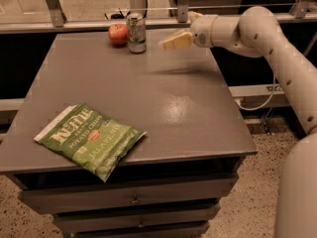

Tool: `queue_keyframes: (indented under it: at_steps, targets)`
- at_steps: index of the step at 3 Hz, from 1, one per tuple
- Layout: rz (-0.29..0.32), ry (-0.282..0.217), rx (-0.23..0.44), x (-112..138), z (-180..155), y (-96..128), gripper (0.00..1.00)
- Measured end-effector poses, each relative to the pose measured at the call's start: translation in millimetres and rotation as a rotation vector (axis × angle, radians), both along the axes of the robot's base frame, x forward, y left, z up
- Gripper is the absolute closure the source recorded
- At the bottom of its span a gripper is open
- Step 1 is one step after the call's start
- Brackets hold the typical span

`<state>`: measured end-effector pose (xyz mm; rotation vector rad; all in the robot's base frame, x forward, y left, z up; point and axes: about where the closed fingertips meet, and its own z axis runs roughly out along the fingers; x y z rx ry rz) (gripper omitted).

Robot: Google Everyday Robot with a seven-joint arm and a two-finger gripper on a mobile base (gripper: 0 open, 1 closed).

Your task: Move 7up can near apple

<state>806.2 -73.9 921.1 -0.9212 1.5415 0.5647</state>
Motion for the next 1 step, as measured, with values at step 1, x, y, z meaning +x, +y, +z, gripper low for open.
queue_keyframes:
  at_steps: [1]
  targets:
    - [-0.007, -0.031, 0.038, -27.4, 11.5, -56.5, 0.0]
